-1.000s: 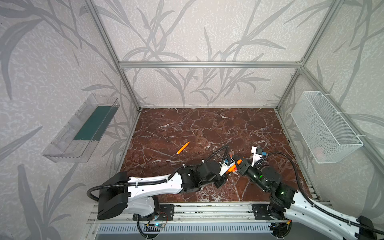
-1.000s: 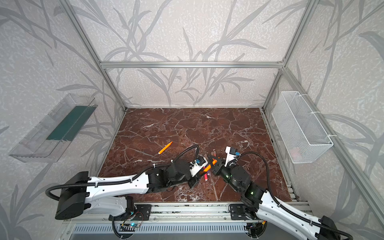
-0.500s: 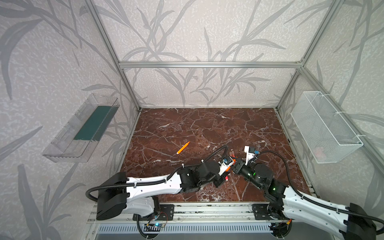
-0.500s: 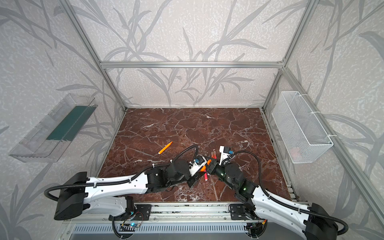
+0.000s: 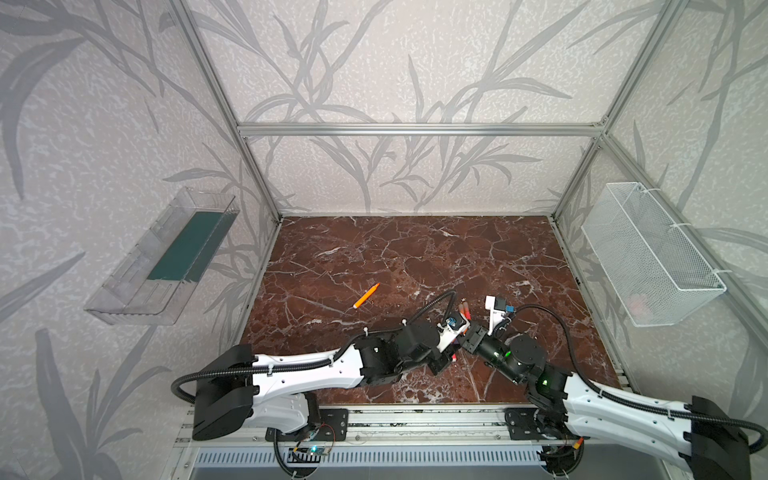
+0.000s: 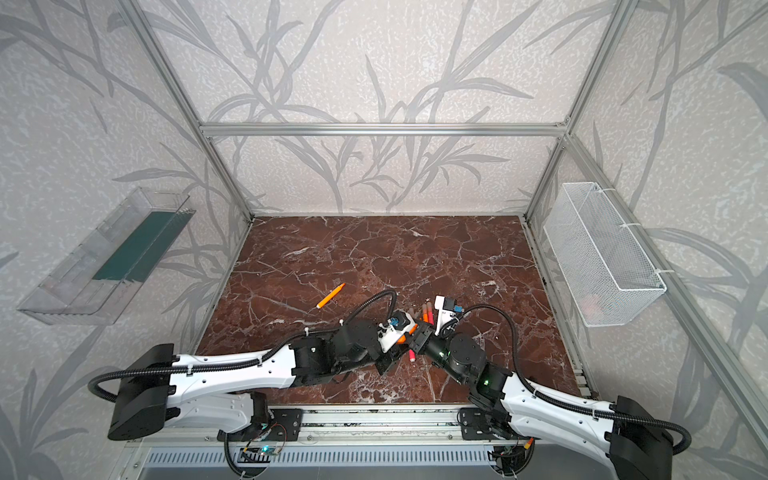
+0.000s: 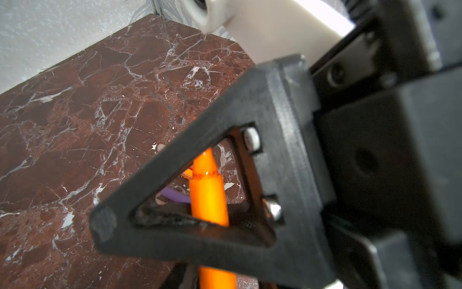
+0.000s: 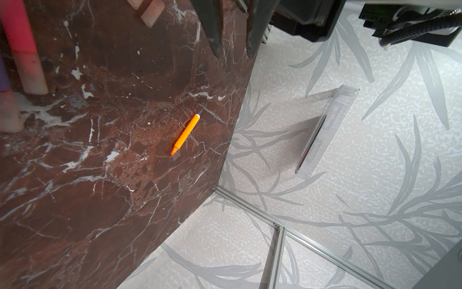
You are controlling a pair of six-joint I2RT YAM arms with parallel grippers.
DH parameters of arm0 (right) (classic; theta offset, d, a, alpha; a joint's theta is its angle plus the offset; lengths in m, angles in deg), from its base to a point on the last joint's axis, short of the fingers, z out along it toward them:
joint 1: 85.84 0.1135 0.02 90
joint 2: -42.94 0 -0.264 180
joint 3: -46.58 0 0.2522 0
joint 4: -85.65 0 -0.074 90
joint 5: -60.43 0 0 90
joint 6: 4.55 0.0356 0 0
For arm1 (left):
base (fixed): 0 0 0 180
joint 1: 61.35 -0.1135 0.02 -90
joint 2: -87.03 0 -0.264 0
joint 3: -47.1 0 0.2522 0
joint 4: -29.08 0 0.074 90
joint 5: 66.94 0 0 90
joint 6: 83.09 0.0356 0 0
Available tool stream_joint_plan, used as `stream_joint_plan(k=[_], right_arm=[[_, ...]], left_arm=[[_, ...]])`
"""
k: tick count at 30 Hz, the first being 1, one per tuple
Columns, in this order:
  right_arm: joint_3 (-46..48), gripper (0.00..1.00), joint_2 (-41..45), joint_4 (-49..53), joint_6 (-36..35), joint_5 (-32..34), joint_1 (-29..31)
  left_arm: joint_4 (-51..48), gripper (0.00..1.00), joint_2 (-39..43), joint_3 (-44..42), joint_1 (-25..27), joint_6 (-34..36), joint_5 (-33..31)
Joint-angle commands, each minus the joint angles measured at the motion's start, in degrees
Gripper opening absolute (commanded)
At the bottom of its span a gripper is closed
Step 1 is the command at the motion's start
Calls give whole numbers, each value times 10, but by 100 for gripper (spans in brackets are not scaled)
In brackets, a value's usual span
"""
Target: Insert the pens into the pen caps
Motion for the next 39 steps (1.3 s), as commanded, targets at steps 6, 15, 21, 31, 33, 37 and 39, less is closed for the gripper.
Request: stream_joint_plan(k=[6,15,21,31,33,37,39], right_arm=[[7,0,12,-17,5,24,7],[-13,45,29,69,-5,39,7],[-90,49,8,261,-30,64,8],[-274,45,-243,483,-72,129,138],[-300,45,-283,516,-70,151,159],[-320,45,-317,553,-59,180,179],[-316,45,-324,549,-55,184,183]], left_arm=[[7,13,-10,8,2,10,-5],[16,0,31,-17,-26,-42,-77],[5,0,117,-81,-184,-174,-83],[-45,0,211,-129,-251,-226,-182],[-44,0,217,-132,-251,-227,-183],[-48,0,223,-133,-250,-227,-187],[-47,0,223,-134,-251,-226,-186]])
